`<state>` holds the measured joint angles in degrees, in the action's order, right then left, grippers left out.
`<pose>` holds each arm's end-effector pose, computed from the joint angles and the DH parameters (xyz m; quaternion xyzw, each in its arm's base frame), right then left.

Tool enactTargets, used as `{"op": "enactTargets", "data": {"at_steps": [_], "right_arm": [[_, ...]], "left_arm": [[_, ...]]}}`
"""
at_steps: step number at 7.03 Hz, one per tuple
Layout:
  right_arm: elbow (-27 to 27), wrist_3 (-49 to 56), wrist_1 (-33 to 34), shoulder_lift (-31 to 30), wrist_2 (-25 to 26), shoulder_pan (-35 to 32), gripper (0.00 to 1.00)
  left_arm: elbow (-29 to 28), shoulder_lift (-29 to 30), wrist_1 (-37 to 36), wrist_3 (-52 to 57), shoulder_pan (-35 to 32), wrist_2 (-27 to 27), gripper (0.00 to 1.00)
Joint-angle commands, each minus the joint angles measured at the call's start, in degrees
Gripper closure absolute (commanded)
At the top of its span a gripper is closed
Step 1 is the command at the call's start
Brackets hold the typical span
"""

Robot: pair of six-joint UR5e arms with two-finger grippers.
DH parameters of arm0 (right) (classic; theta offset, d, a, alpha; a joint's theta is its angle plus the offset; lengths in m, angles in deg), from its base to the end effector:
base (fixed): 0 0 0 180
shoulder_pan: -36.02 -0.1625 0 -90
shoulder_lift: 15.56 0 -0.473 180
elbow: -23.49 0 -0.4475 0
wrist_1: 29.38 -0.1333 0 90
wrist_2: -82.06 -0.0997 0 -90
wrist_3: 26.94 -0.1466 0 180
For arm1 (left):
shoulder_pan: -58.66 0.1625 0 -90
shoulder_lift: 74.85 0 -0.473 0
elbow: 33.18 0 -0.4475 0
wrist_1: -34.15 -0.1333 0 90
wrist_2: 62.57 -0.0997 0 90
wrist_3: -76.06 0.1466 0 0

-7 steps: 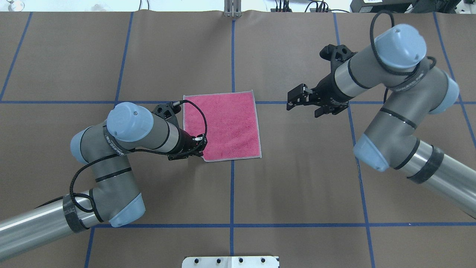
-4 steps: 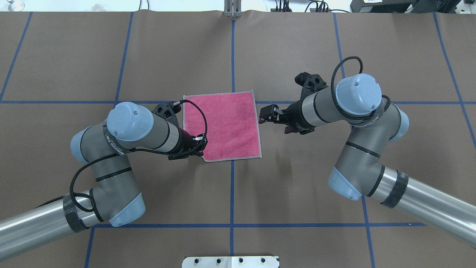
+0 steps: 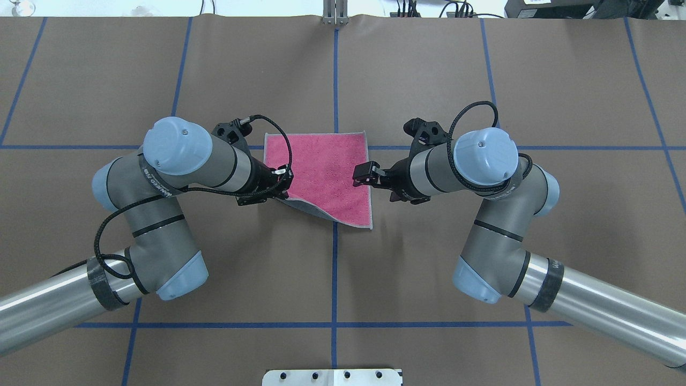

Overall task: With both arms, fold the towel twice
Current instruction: 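Reach the right gripper to the towel's other near corner and grasp it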

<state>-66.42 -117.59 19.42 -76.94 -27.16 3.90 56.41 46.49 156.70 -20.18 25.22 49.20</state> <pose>-0.6189 -0.4889 0.3184 0.0210 -0.5796 0.1367 0.8031 0.6209 -0.5046 0.3081 -0.0346 0.5399 -0.1900 0.8193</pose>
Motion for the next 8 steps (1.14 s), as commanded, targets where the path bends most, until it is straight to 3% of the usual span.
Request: {"op": "enactTargets", "data": {"at_steps": [1, 8], "right_arm": [[0.1, -0.1, 0.0, 0.1, 0.1, 0.1, 0.01], [2.1, -4.6, 0.0, 1.1, 1.2, 4.9, 0.01]], "left_arm": [[-1.3, 0.0, 0.0, -0.5, -1.0, 0.0, 1.0], [-1.3, 0.1, 0.0, -1.3, -0.8, 0.0, 1.0]]}}
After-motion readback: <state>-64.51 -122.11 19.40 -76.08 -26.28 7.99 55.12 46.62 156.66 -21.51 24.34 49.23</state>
